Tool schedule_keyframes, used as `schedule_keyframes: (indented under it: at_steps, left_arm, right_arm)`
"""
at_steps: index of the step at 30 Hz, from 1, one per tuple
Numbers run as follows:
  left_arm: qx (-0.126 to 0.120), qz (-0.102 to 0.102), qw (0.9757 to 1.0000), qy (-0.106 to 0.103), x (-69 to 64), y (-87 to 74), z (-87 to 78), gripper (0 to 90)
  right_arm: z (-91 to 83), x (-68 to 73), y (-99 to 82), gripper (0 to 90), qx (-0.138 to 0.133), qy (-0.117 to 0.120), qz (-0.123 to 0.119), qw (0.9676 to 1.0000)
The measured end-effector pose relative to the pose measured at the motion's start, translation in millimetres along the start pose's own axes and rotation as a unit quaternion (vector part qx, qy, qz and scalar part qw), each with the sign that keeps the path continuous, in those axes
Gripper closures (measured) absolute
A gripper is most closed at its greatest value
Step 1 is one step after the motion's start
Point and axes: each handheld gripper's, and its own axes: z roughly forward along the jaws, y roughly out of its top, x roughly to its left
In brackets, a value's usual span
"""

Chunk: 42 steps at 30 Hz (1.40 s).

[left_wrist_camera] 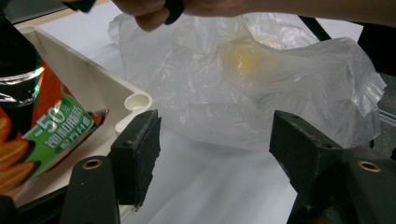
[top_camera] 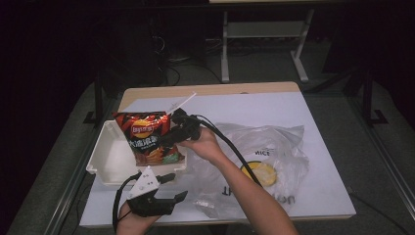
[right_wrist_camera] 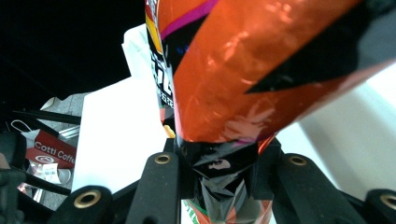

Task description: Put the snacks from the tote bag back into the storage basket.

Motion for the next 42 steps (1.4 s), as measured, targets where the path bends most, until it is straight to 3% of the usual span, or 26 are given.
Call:
schedule_keyframes:
  at_steps: [9,14,26,42]
  left_arm:
    - [0.004,0.001,1.0,-0.001,-0.1,-0.1,0.7,33.2]
    - [0.003,-0.003,1.0,-0.002,0.0,-0.8,1.7,33.1]
    - [0.004,-0.003,1.0,-0.003,0.3,-1.0,2.0,33.1]
    - [0.005,-0.001,1.0,-0.002,-0.5,-0.8,2.4,33.2]
  right_arm:
    - [0.3,-6.8,-10.3,65.9,-0.001,-0.015,0.039,0.9991]
    - [-0.5,-8.2,-10.3,63.1,0.002,-0.025,0.032,0.9992]
    - [-3.8,-8.9,-11.4,54.0,0.003,-0.034,0.041,0.9986]
    - [-15.6,-11.6,-12.0,50.7,0.003,-0.068,0.052,0.9964]
